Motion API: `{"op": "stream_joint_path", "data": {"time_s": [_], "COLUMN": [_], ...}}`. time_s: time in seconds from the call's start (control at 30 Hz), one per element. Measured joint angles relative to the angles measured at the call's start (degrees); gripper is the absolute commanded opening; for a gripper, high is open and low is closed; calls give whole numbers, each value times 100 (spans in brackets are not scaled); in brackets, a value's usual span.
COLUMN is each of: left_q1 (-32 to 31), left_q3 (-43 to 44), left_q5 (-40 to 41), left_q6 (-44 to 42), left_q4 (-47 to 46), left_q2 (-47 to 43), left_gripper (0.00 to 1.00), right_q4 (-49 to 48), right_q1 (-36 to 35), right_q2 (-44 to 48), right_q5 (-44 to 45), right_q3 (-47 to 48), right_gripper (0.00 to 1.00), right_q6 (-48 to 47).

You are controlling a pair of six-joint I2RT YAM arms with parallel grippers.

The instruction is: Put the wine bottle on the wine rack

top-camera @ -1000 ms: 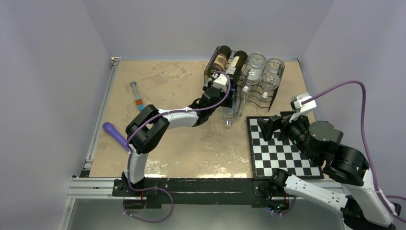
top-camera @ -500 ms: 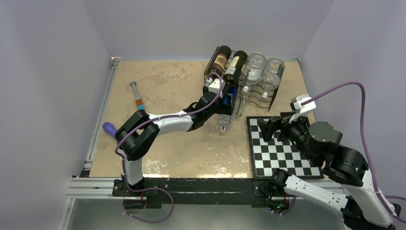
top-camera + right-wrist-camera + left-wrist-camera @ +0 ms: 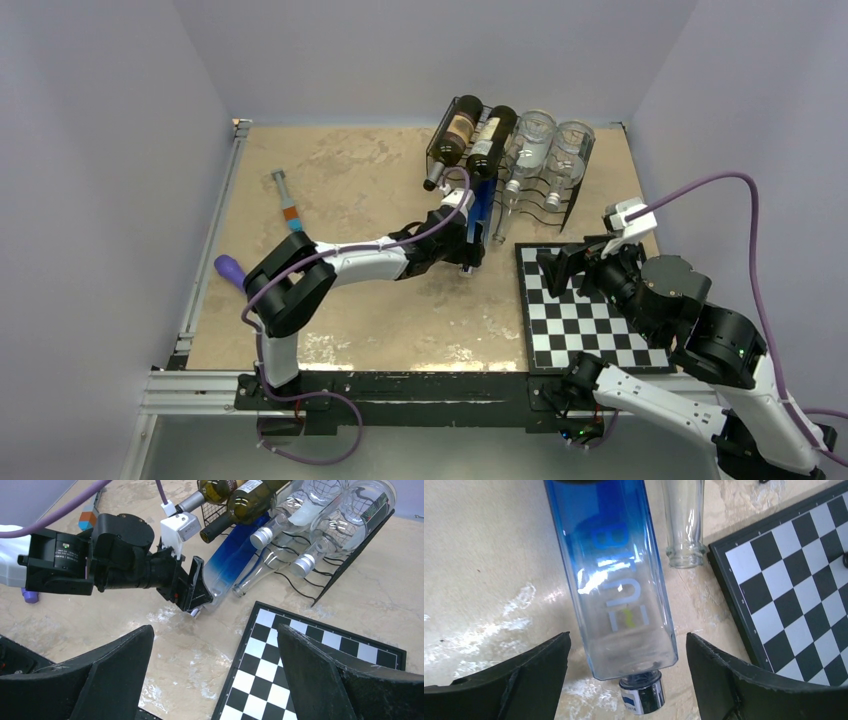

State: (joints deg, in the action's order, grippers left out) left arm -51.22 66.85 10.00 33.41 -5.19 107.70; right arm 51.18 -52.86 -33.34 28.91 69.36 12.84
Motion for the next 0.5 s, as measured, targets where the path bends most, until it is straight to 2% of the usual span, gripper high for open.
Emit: {"op": "stream_joint_path", "data": {"time_s": [0.23,0.33,0.37,0.4,0.5], "left_q1": [-107,-109,-109,-109,-120], "left_q3": [15,63,96,129,245], "left_q5": [-24,50,81,116,267], "left_q6": [26,26,22,11,-20], "left_q4": [63,81,83,85,114], "left_q2": [149,186,208,234,317], "left_gripper": [58,43,37,25,0], "right_q4": [-9,-9,-9,-9,-9], "right_q1": [0,0,0,0,0], "right_q2": [11,11,11,11,11], "right_q5": [2,4,4,4,7], "right_q3": [-24,-28,-28,-28,-28], "right_gripper": [97,98,98,98,98], "right_q6": [0,0,0,0,-2]}}
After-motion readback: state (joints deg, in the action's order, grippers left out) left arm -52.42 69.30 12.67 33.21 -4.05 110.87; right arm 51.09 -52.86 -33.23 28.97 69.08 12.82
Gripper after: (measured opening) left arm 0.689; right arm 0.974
